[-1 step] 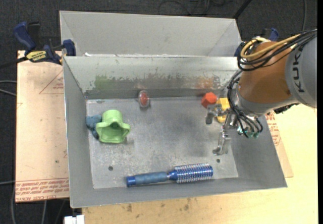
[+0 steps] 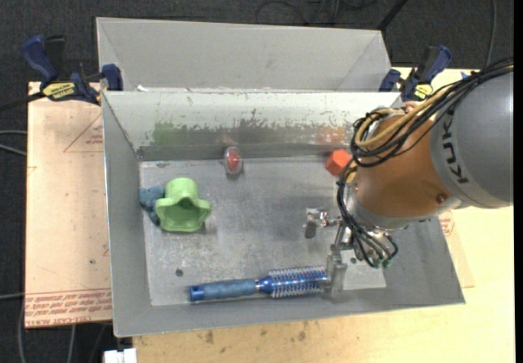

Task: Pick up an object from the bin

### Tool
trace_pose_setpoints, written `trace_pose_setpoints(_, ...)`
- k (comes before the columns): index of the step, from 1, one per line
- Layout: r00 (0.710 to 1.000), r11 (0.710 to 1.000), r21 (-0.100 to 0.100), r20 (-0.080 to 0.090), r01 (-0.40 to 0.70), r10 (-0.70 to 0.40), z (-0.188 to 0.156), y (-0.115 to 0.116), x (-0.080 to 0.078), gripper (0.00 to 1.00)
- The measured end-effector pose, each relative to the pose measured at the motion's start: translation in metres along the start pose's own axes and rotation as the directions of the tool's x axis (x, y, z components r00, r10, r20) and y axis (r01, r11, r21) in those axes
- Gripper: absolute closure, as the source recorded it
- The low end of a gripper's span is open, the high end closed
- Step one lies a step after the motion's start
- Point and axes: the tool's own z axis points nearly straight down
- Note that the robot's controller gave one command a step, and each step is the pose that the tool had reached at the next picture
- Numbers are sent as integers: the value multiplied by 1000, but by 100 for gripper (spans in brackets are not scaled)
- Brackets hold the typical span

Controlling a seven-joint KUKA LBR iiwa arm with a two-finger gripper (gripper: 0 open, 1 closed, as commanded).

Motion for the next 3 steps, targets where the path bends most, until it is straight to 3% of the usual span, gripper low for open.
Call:
trace_pose_setpoints(1, 998, 998, 2, 21, 61, -61, 36, 60, 4, 0)
trace_pose_setpoints(2, 998, 998, 3, 5, 58, -58, 37, 56, 8, 100)
trace_pose_setpoints(3, 967, 967, 8, 15, 255, -255, -173, 45, -24, 100)
